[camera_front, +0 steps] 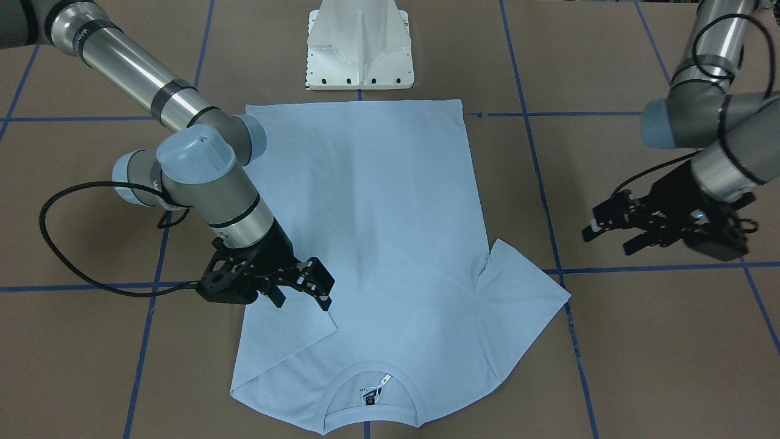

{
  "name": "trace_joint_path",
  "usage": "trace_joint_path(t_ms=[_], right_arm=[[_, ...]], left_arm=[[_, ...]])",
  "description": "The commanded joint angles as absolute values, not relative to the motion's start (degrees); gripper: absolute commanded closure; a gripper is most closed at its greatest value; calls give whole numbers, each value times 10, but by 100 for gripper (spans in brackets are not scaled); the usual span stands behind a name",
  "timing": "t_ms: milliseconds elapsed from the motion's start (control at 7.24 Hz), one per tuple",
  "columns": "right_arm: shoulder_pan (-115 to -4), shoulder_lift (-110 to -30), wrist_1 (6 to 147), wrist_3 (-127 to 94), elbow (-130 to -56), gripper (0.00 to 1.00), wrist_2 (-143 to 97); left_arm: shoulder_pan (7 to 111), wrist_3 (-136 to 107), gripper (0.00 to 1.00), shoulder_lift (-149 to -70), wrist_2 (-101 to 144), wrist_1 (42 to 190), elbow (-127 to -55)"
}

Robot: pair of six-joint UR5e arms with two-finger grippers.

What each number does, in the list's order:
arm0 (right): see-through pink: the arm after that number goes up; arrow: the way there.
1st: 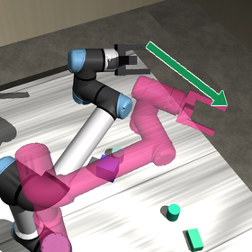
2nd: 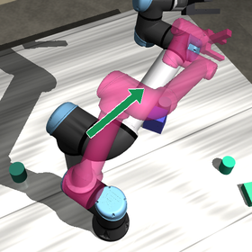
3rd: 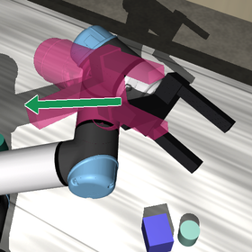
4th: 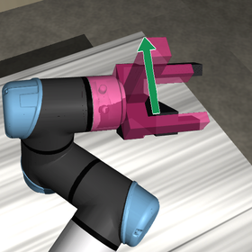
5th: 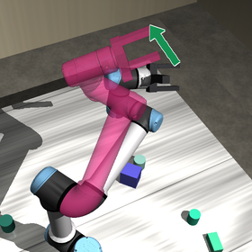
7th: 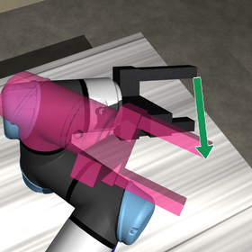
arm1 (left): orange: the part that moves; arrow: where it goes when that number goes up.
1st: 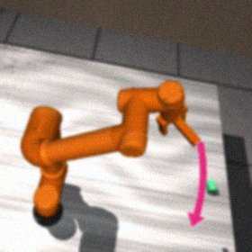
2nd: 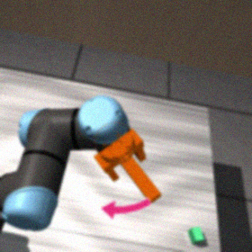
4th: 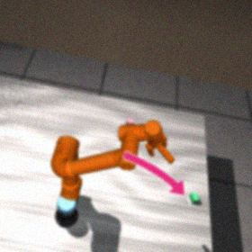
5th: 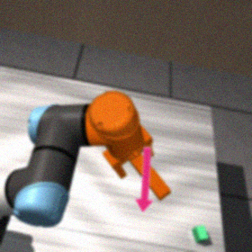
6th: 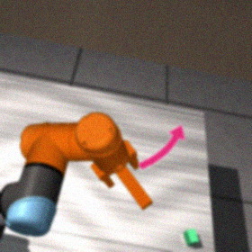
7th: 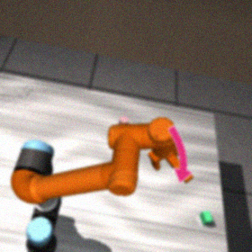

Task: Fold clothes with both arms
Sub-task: 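Grasp the sleeve with the right gripper and fold it inward over the shirt body, then release the sleeve and raise the right gripper while the left gripper approaches the other sleeve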

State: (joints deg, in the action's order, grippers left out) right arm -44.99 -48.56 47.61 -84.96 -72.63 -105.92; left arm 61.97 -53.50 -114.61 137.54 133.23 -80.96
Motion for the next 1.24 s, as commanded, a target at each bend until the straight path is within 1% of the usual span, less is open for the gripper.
trace_joint_path(t_ms=[0, 138, 276, 414, 829, 1105], right_arm=[[-488, -554, 475, -842, -788, 0, -1081], [-502, -567, 462, -840, -797, 0, -1090], [-512, -596, 439, -840, -811, 0, -1098], [-524, -619, 420, -838, -813, 0, -1107], [-525, -635, 417, -830, -815, 0, -1109], [-525, -646, 418, -830, -837, 0, -1111]], left_arm=[[596, -555, 1, -1206, 1275, 1372, -711], [596, -558, 1, -1214, 1220, 1389, -694], [587, -558, 5, -1209, 1216, 1392, -690], [583, -556, 6, -1206, 1216, 1389, -684], [561, -568, 6, -1205, 1211, 1326, -680], [551, -567, 8, -1201, 1188, 1308, -676]])
